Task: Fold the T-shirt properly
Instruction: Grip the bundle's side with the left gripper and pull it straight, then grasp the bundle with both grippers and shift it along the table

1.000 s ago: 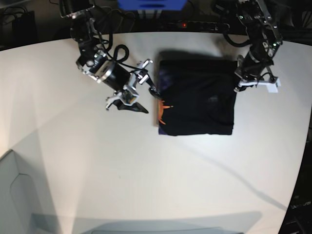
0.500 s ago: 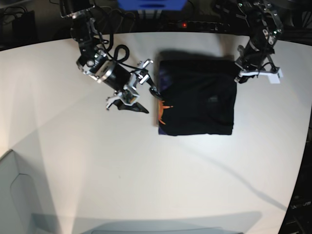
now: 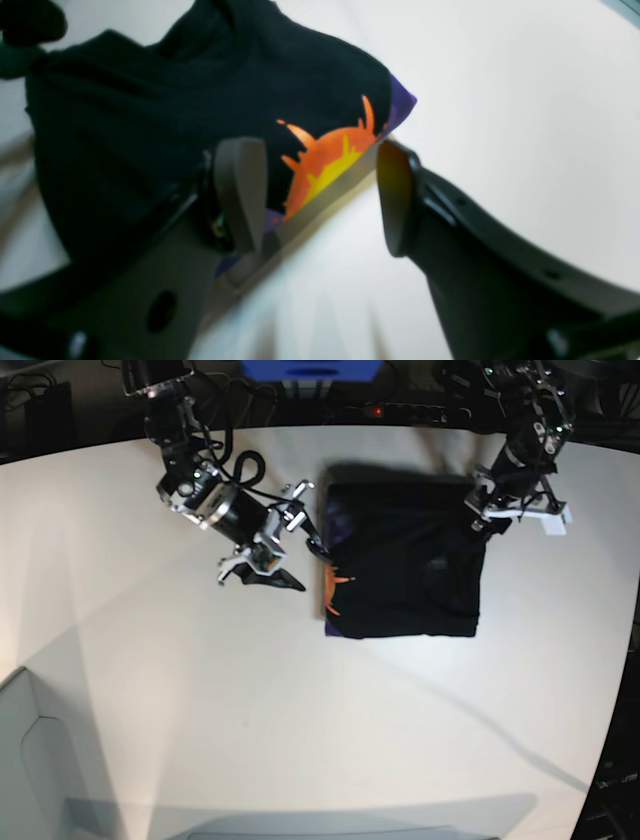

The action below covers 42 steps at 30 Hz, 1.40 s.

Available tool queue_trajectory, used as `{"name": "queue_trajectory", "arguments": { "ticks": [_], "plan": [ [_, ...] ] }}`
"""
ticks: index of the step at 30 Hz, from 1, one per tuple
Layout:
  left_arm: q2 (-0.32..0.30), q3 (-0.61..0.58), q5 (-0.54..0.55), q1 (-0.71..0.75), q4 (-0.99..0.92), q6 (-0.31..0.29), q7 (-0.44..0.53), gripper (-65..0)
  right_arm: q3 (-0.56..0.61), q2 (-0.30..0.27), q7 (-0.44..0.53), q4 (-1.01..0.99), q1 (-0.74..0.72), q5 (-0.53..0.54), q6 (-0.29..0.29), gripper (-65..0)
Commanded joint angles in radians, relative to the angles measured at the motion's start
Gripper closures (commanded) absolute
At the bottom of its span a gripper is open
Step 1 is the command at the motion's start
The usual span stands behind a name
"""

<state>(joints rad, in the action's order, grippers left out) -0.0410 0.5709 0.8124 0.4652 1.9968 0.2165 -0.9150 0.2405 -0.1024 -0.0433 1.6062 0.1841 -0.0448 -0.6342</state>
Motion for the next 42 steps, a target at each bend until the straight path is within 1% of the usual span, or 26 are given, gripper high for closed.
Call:
{"name": "queue_trajectory", "arguments": {
  "ticks": [1,5,8,15,17,20,23,24,26,29,30,32,33,34,38,40,42],
  "plan": [
    [-0.01,0.005,0.005,-0.003,0.019,0.007,0.006,-33.7,0.0,-0.001,0.027,0.016,-0.007,0.018,-0.022,-35.8],
    [-0.001,0.047,0.002,-0.023,0.011,0.007,0.004,-33.7,-0.002,-0.001,0.027,0.016,-0.007,0.018,-0.022,-35.8],
    [-0.001,0.048,0.0,-0.053,0.006,0.007,-0.002,-33.7,-0.002,-0.001,0.027,0.015,-0.007,0.018,-0.022,-35.8],
    [0.0,0.044,0.002,-0.108,-0.118,0.002,-0.008,-33.6,-0.002,0.0,0.027,0.015,-0.007,0.018,-0.022,-35.8],
    [0.0,0.024,0.002,-0.113,-0.135,0.002,-0.008,-33.5,-0.002,-0.001,0.027,0.015,-0.007,0.018,-0.022,-35.8],
    [-0.01,-0.038,0.002,-0.112,-0.146,0.002,0.001,-33.4,-0.005,-0.001,0.027,0.015,-0.001,0.018,-0.022,-35.8],
    [-0.01,-0.067,0.002,-0.112,-0.158,0.002,0.003,-33.0,-0.003,-0.001,0.027,0.015,0.005,0.018,-0.022,-35.8],
    [-0.01,-0.071,0.002,-0.112,-0.158,0.002,0.003,-31.6,-0.003,-0.003,0.027,0.015,0.005,0.018,-0.022,-35.7],
    [-0.009,-0.071,0.003,-0.108,-0.156,0.001,0.003,-24.2,-0.007,-0.003,0.027,0.015,0.005,0.018,-0.022,-35.7],
    [-0.007,-0.061,0.009,-0.085,-0.144,-0.001,0.004,-7.9,-0.007,-0.003,0.027,0.016,0.005,0.018,-0.022,-35.7],
    [-0.009,-0.059,0.009,-0.076,-0.13,-0.001,0.006,-0.4,-0.008,-0.003,0.027,0.016,0.005,0.018,-0.022,-35.7],
    [-0.009,-0.055,0.009,-0.061,-0.109,-0.001,0.006,0.0,-0.008,-0.003,0.027,0.016,0.005,0.018,-0.022,-35.6],
    [-0.004,-0.035,0.011,-0.047,-0.097,-0.001,0.006,-1.1,-0.008,-0.001,0.027,0.016,0.005,0.018,-0.022,-35.6],
    [0.002,-0.016,0.011,-0.041,-0.083,-0.001,0.006,-0.4,-0.005,-0.001,0.027,0.016,0.005,0.018,-0.022,-35.6],
    [0.045,0.067,0.012,-0.026,-0.046,-0.001,0.006,0.0,0.001,0.005,0.027,0.016,0.007,0.018,-0.022,-35.6],
    [0.057,0.11,0.012,-0.027,-0.044,-0.001,0.004,0.0,0.03,0.019,0.027,0.016,0.007,0.02,-0.022,-35.5],
    [0.057,0.128,0.012,-0.027,-0.044,-0.001,0.004,0.0,0.061,0.023,0.027,0.019,0.007,0.02,-0.022,-35.4]
  ]
}}
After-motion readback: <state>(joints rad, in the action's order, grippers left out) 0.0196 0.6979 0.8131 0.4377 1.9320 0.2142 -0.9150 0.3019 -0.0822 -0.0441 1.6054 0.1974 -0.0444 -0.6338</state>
